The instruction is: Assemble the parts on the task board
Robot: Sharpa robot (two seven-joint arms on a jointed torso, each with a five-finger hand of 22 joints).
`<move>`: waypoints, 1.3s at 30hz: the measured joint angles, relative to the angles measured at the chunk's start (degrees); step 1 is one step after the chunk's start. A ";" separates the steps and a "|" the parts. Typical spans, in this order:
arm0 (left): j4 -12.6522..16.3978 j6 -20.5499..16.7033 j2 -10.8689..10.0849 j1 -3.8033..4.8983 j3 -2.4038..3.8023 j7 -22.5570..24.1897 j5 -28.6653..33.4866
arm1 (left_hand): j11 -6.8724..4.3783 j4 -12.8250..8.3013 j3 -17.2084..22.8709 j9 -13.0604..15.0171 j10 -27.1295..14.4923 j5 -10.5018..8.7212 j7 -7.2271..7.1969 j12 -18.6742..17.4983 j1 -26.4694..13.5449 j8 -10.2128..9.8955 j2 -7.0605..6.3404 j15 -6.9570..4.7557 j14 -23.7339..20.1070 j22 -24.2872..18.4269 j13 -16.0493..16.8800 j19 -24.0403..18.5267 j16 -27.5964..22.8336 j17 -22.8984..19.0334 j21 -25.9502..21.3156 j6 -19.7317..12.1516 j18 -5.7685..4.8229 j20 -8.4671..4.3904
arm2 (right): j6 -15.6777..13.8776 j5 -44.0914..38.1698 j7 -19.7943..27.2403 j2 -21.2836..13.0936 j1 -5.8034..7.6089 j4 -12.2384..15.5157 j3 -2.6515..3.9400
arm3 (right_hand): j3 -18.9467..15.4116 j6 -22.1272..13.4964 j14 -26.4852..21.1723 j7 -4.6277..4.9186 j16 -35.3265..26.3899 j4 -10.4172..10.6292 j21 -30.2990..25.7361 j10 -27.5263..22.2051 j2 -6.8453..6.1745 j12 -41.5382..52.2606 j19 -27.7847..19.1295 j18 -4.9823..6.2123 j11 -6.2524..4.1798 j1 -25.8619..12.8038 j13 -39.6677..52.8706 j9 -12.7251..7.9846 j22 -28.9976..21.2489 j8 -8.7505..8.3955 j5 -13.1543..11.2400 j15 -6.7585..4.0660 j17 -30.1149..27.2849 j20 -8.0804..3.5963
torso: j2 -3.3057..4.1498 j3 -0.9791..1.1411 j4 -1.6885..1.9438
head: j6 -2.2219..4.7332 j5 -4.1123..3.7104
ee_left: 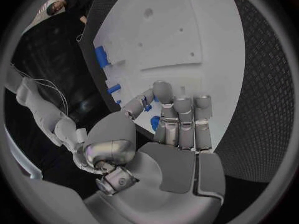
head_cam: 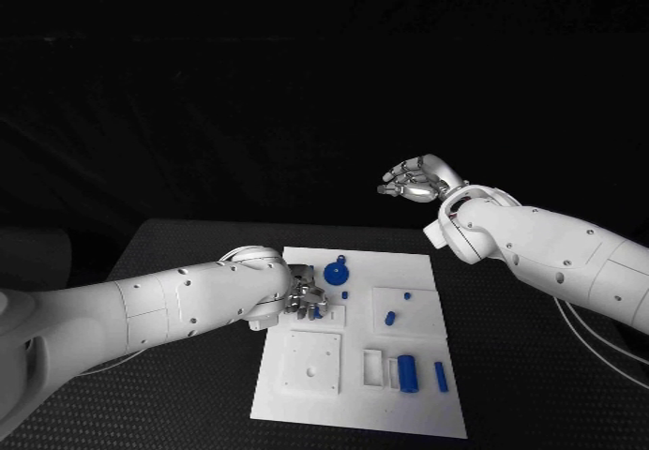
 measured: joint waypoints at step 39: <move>-1.77 1.85 1.56 -0.55 0.37 -0.34 -2.49 | 0.42 4.62 1.37 1.78 0.24 -8.44 -2.19 2.78 1.23 1.10 -1.25 -1.01 -0.28 -0.01 -0.84 0.00 1.81 -1.07 1.75 3.58 0.91 0.00 | 0.51 0.00 -0.04 -0.05 0.00 0.37 0.00 | -0.32 0.00 -0.20 0.00 -0.23 0.00 -0.43 0.00 0.00 -0.22 -0.22 0.00 0.00 0.00 -0.16 -0.23 0.31 -0.02 1.55 0.20 -0.24 0.22 | 0.00 0.00 -0.04 | -0.30 -0.30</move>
